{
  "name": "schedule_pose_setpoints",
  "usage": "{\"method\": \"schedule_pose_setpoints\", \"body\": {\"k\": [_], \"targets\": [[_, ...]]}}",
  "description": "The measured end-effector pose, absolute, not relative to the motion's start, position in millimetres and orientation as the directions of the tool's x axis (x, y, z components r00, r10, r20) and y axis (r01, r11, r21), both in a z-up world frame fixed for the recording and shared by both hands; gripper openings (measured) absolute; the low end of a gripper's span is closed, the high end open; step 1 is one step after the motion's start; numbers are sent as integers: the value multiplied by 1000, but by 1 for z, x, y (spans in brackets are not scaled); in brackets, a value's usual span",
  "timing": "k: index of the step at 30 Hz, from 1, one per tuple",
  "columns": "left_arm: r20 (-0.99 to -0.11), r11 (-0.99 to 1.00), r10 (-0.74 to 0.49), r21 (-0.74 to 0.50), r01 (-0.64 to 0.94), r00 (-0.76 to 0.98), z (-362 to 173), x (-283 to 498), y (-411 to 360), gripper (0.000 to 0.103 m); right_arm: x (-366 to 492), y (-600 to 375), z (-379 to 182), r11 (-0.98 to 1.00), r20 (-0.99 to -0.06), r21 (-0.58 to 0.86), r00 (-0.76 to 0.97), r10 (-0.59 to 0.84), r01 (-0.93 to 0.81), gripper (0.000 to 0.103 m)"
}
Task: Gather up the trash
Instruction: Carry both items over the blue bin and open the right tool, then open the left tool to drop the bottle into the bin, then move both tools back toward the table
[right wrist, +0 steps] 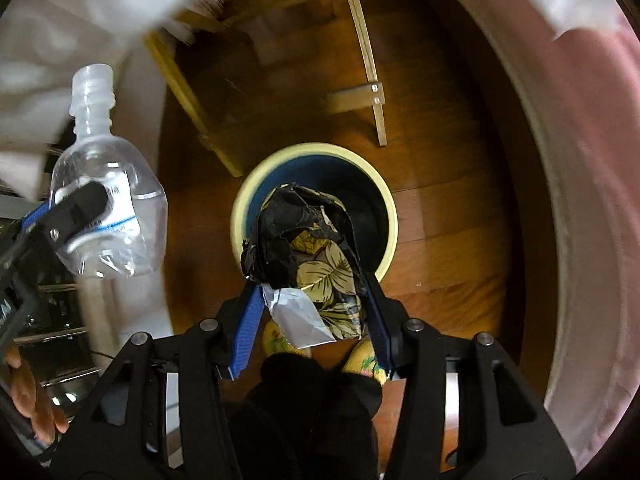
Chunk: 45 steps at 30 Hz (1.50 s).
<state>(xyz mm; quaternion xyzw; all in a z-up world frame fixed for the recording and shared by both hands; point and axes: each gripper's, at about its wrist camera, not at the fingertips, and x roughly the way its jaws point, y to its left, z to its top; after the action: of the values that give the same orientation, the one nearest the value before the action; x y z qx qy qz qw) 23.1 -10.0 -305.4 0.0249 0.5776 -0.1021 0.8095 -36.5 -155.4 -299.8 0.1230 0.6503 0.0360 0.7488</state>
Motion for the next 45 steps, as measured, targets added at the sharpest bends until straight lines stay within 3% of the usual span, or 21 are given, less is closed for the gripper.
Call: {"method": "schedule_pose_setpoints", "body": {"k": [6,9,11,14,17,26,45], "targets": [[-965,974,-111,-58,217,238,-393,34,-18,27,-21,-154,-388,975,-974,196,133,182,101,48],[-970,971,-129,-82,224,204,-419,36,-15,51,-15,-148,-415,976,-975,192,132,178,104,51],[-970,972,-130,-84,219,203,-429,35,-13,74,-15,-145,-425,975,-977,192,120,178,114,54],[-968,975,-133,-90,205,211,-433,34,-6,83,-12,-142,-431,974,-979,185,113,171,129,60],[-968,980,-121,-81,183,221,-429,30,-1,84,-7,-138,-432,974,-978,182,130,165,133,63],[-941,984,-130,-84,156,312,-331,36,20,84,-6,-141,-353,977,-964,177,222,147,121,64],[-895,973,-174,-91,213,411,-31,20,48,84,-38,-114,-52,973,-893,221,415,176,64,64]]}}
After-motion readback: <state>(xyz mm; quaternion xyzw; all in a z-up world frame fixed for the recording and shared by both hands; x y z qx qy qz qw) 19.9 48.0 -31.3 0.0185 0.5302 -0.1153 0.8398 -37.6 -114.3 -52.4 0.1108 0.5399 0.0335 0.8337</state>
